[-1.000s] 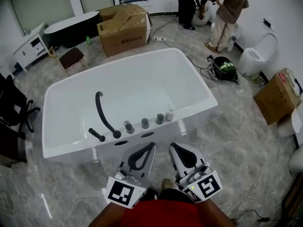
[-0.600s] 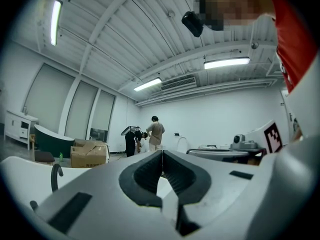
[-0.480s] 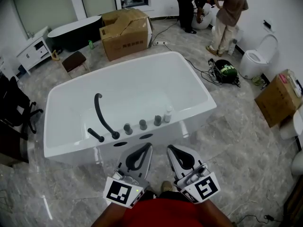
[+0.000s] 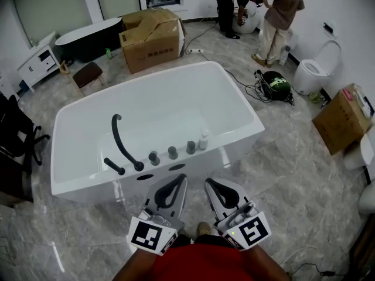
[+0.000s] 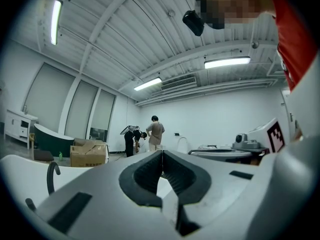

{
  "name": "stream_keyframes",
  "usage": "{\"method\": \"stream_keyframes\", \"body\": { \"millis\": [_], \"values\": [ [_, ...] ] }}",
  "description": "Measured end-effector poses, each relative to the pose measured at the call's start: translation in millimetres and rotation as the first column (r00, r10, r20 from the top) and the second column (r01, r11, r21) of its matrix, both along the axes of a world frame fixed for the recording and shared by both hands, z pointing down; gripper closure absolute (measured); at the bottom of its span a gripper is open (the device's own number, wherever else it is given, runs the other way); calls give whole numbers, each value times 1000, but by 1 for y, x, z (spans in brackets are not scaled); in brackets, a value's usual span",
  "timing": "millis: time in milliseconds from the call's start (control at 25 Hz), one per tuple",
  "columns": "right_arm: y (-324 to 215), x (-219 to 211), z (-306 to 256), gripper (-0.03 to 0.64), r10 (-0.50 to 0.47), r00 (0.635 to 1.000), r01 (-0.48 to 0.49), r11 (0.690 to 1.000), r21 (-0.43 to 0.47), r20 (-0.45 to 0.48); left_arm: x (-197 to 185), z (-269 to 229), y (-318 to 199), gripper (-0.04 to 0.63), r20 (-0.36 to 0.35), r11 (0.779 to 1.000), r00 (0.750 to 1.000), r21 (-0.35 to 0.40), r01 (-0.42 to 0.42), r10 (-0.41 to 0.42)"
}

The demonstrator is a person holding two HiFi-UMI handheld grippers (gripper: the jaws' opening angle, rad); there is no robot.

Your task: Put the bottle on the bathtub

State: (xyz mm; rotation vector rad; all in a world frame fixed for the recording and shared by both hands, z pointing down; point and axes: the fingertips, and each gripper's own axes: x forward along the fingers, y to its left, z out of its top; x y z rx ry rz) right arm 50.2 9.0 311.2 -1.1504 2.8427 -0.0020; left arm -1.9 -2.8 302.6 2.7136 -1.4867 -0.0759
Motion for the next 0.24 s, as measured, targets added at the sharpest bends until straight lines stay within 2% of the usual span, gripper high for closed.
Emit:
{"method": "stream_keyframes", "body": {
  "millis": [240],
  "values": [
    [-3,4,4,614,10,1000,-10,1000,-1,-5,7,5,-2,584,1,1000,1000,-14,-21,21]
  ]
}}
